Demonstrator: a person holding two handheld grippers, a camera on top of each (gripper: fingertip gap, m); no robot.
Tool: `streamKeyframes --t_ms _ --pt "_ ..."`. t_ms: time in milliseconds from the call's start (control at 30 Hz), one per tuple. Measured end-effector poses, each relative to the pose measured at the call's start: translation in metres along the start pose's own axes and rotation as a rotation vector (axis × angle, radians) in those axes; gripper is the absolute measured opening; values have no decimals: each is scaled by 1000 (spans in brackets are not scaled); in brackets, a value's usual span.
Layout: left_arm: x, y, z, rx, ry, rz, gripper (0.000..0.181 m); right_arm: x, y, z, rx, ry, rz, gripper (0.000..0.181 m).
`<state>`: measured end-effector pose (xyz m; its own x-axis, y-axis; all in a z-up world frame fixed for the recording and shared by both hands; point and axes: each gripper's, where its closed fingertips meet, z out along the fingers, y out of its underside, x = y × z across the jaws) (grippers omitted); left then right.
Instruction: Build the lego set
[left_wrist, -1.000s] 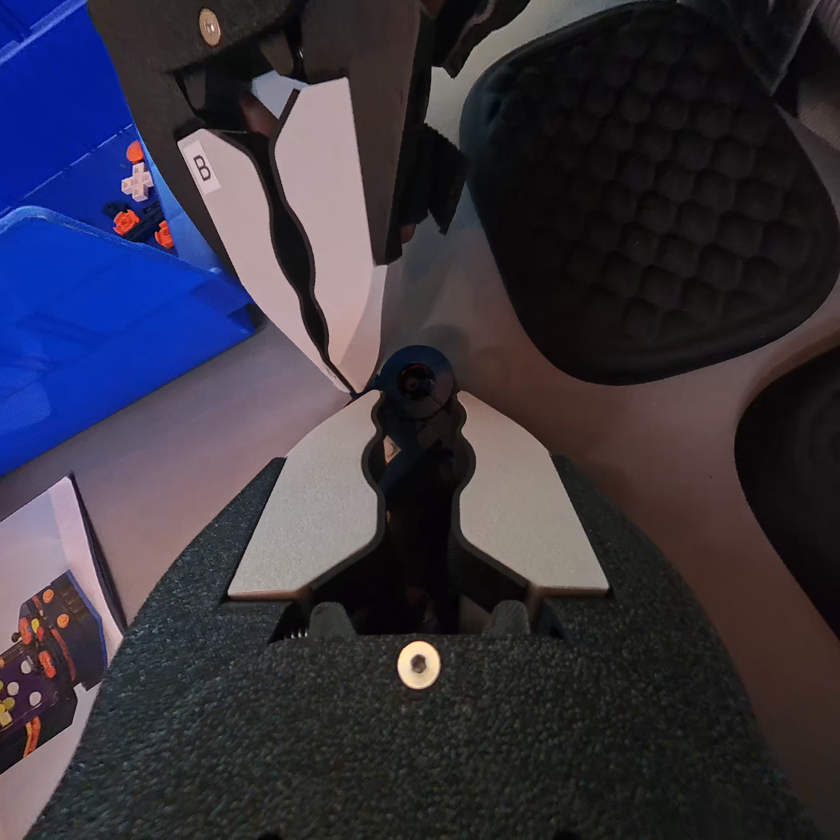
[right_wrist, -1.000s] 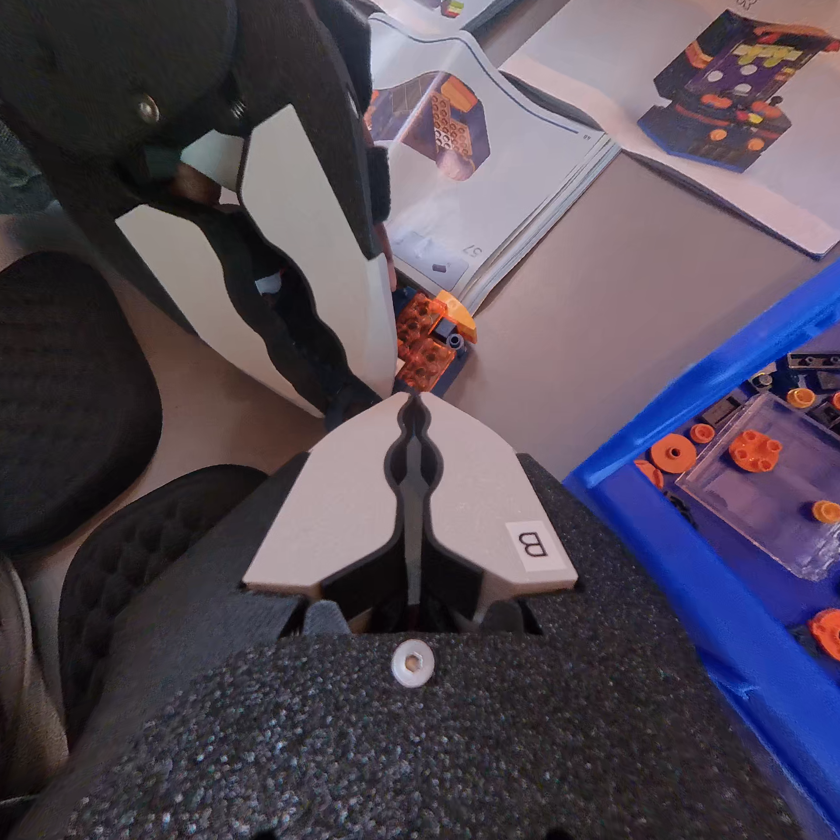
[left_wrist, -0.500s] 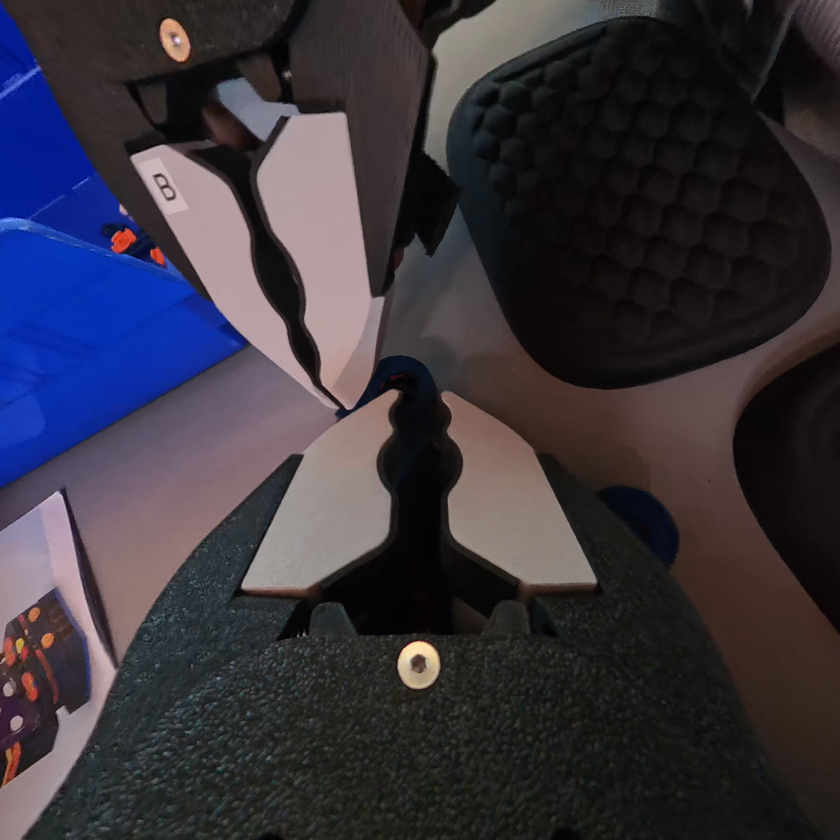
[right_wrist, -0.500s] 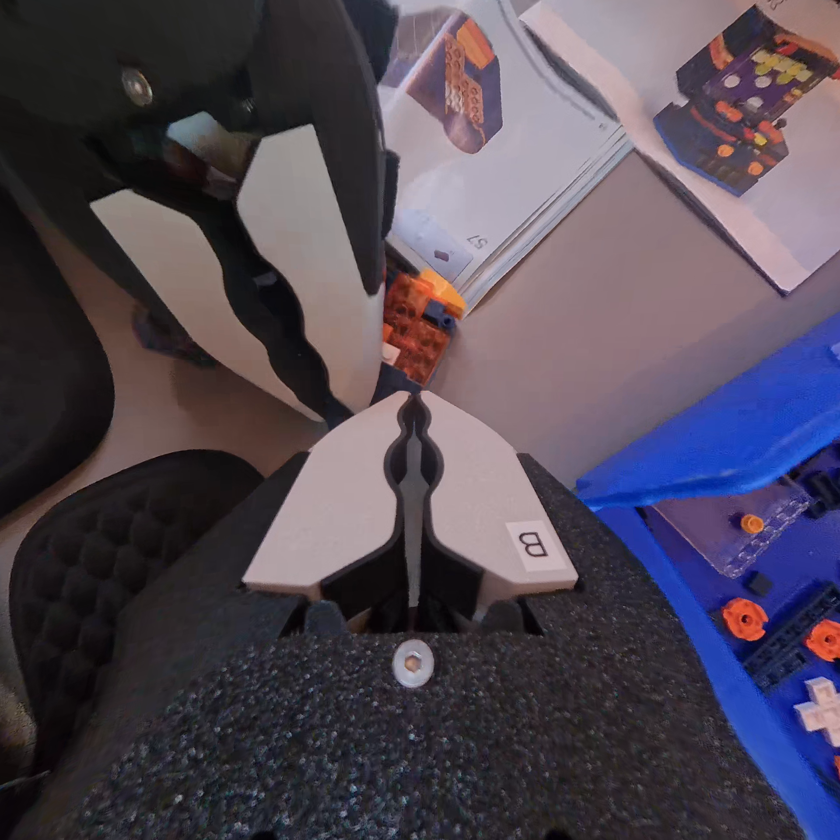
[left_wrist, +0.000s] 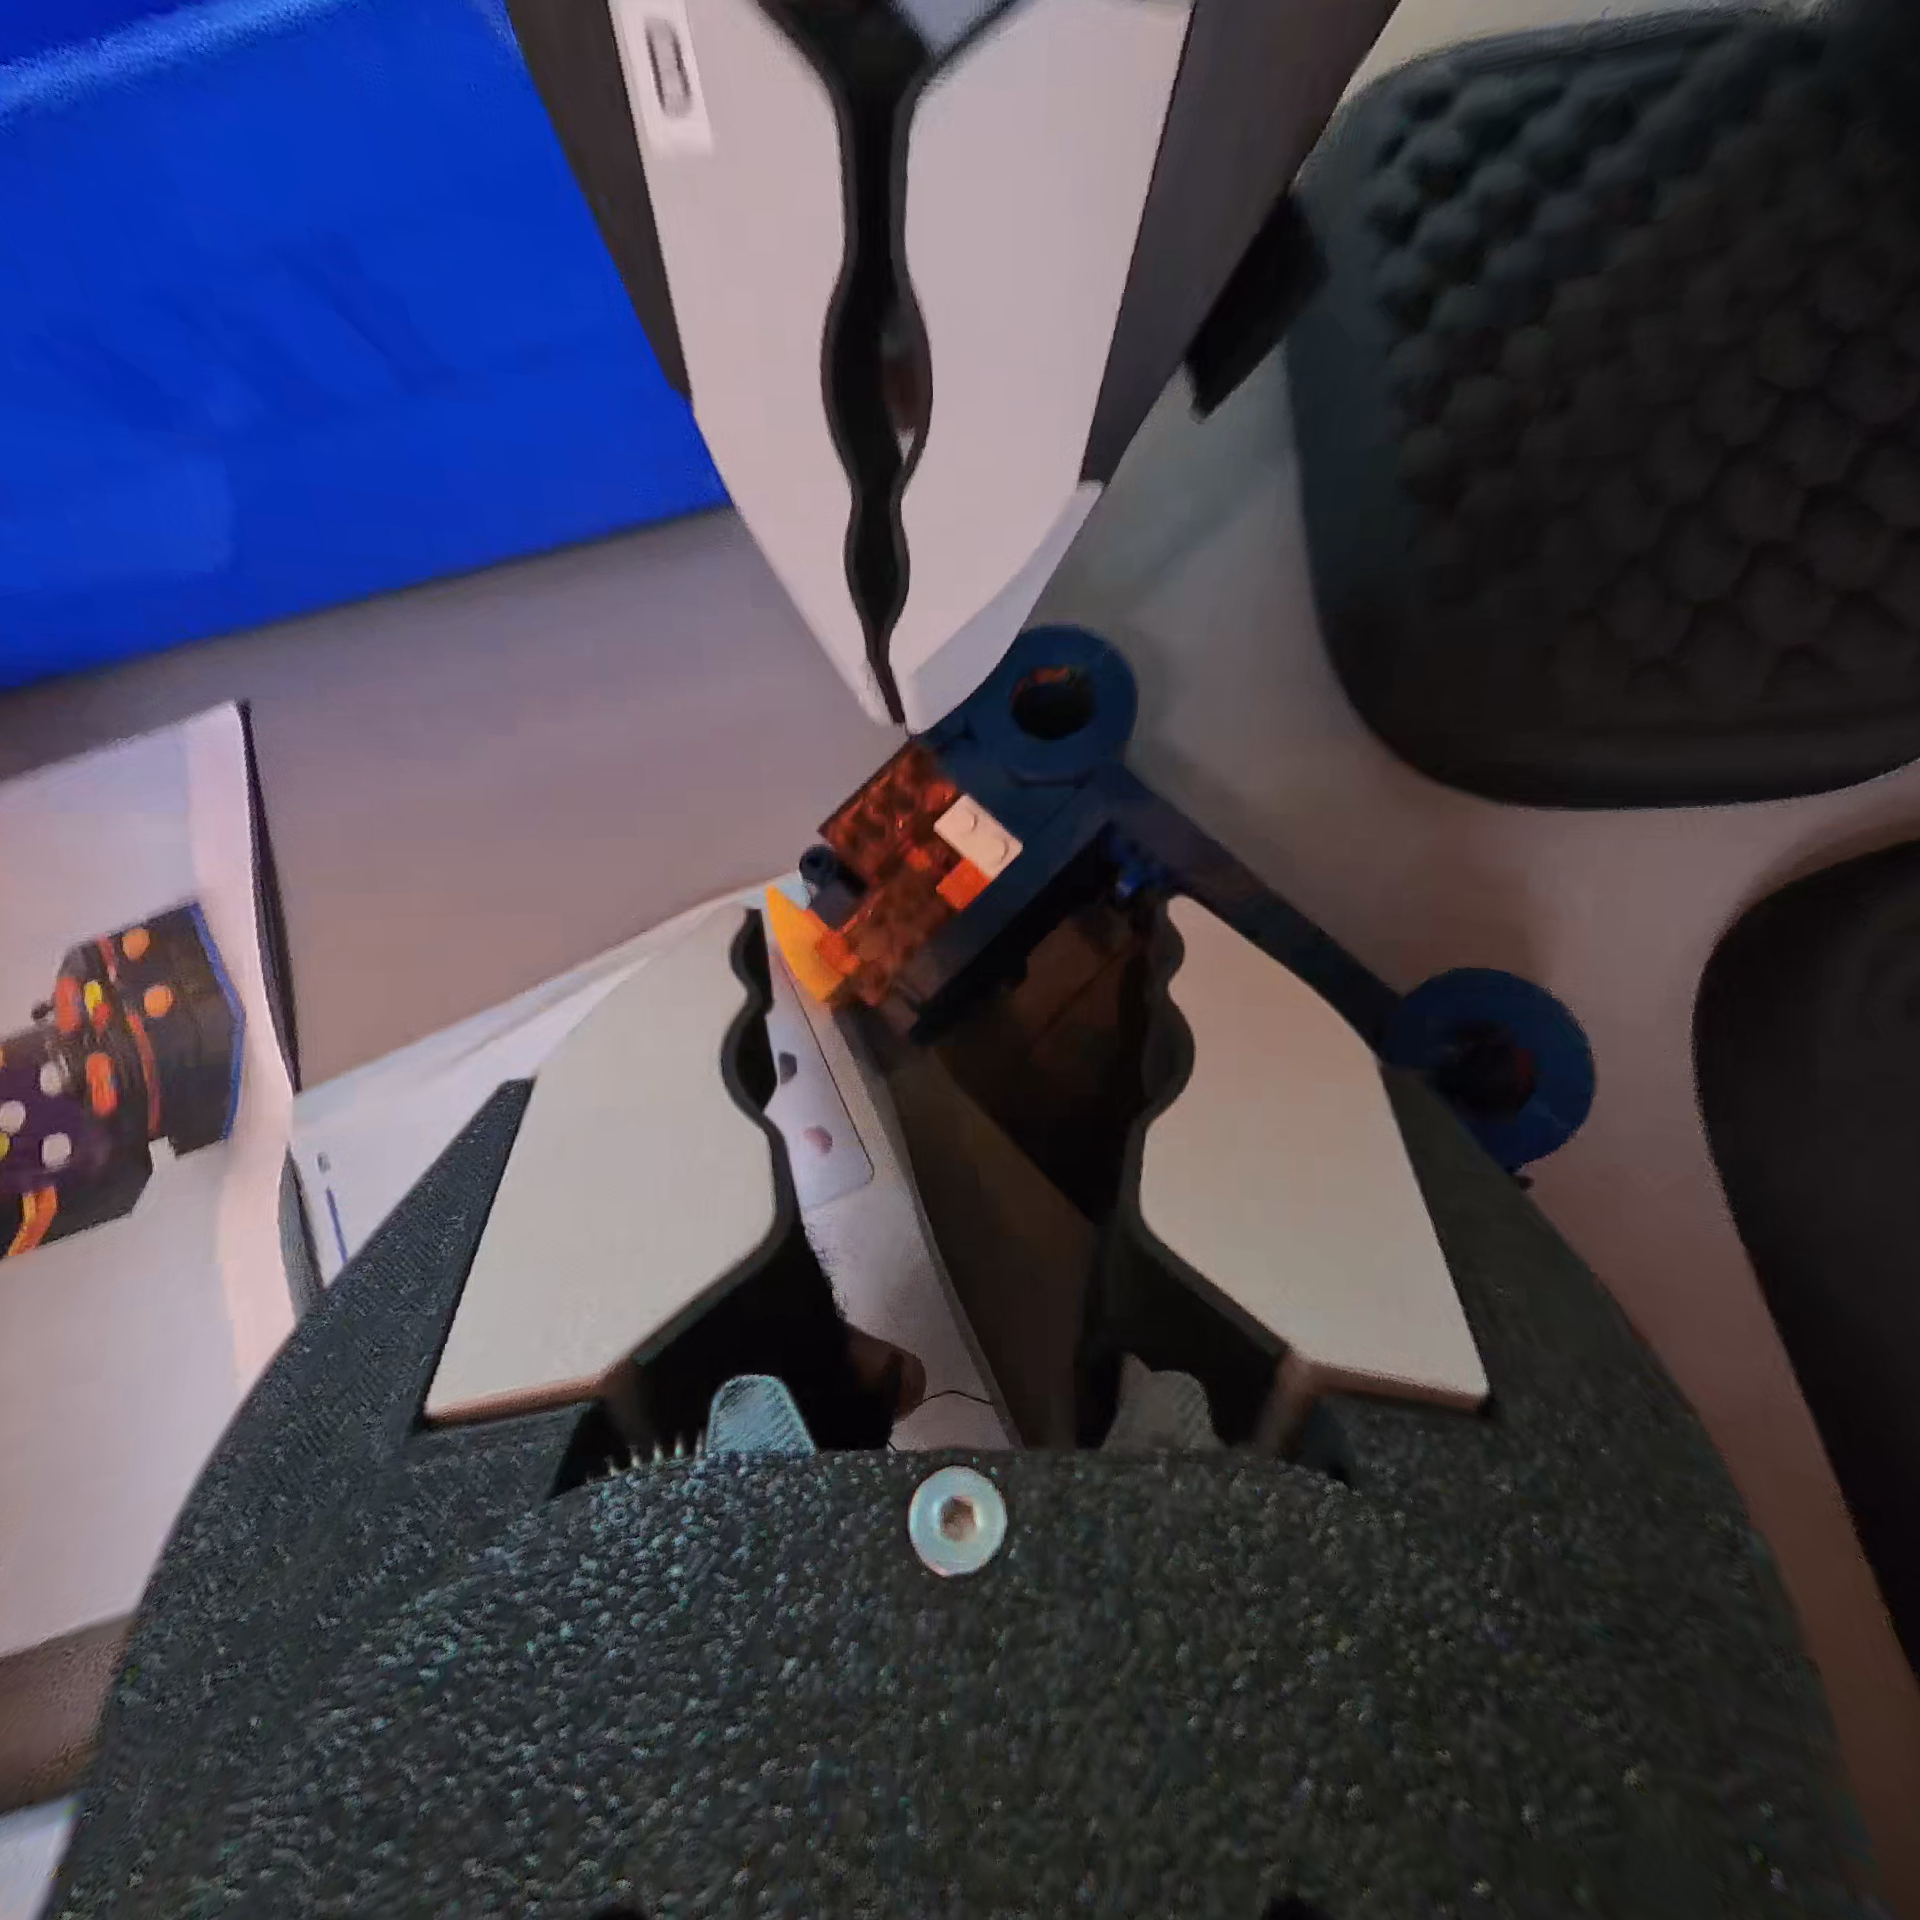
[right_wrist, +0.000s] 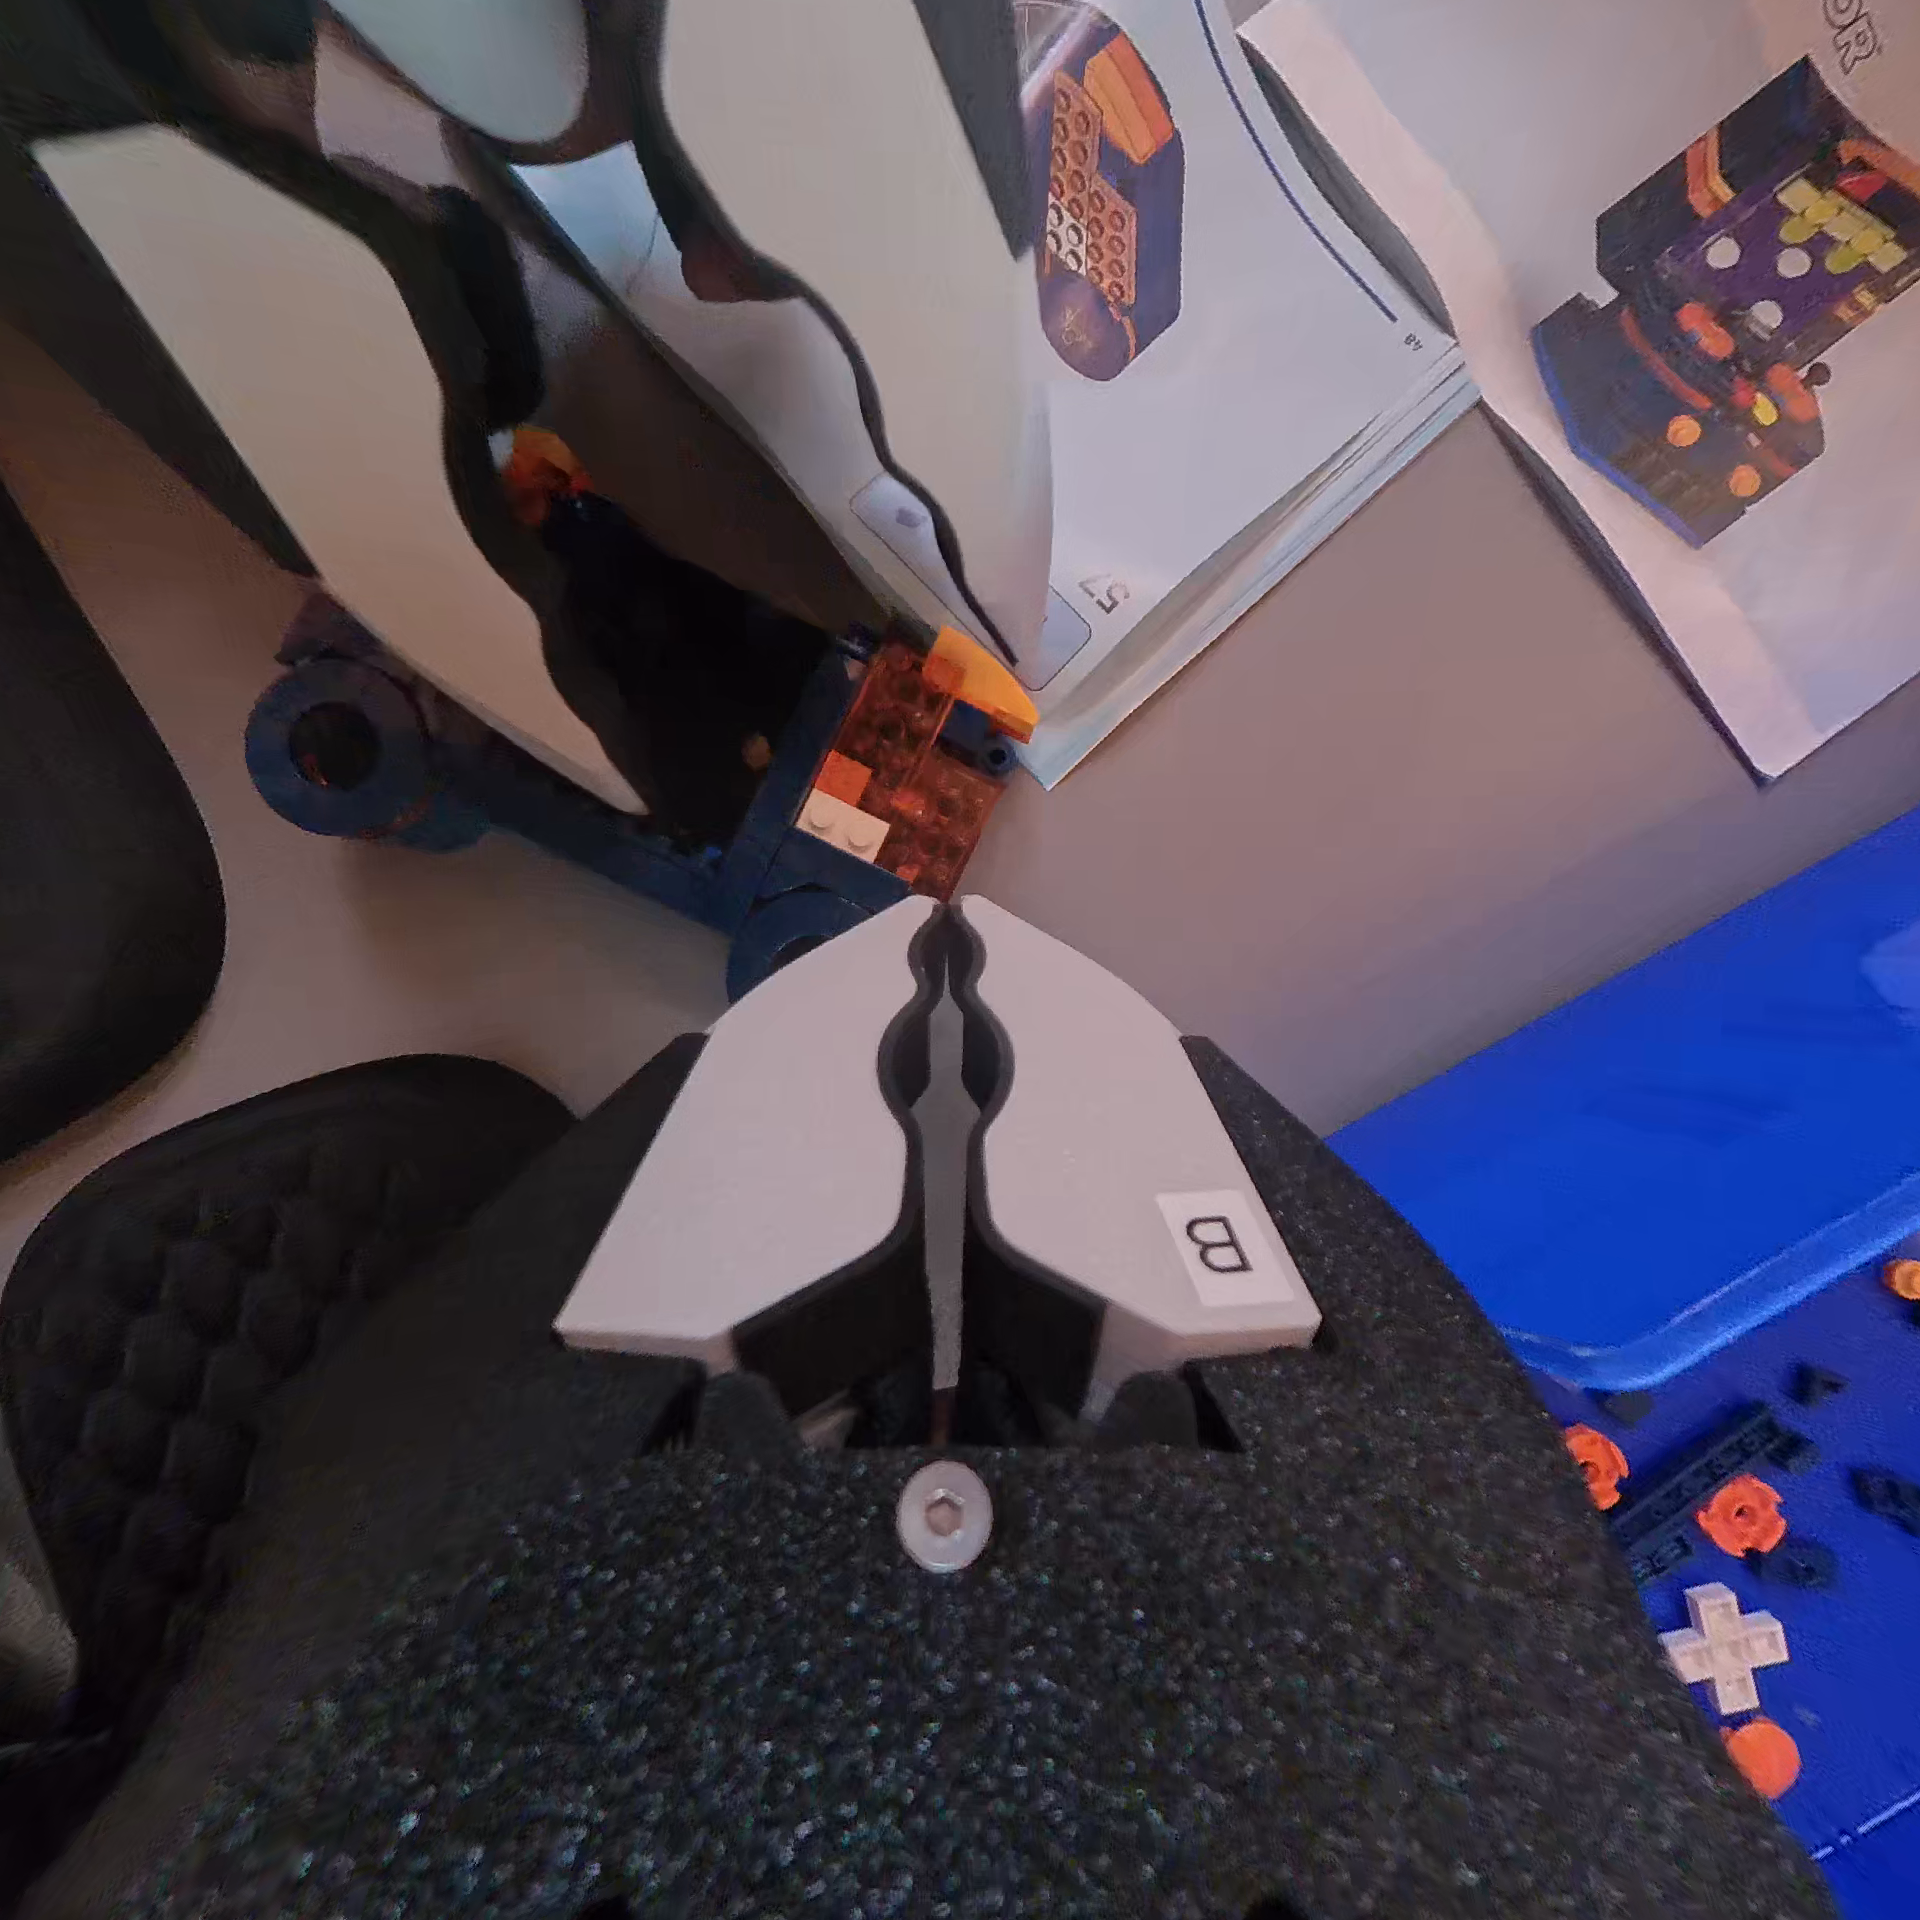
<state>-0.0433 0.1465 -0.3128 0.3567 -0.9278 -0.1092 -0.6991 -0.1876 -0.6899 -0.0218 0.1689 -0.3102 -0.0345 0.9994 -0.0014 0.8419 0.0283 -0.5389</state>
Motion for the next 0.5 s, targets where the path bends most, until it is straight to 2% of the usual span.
streamKeyframes --t_ms 67,267,500 --pt "4 6 7 -46 -4 28 67 0 0 1 0 1 -2 0" --pt "0 1 12 -9 -57 65 48 -3 -1 1 5 7 -30 0" --pt "0 1 13 31 -67 67 46 -3 -1 1 -40 7 -90 0"
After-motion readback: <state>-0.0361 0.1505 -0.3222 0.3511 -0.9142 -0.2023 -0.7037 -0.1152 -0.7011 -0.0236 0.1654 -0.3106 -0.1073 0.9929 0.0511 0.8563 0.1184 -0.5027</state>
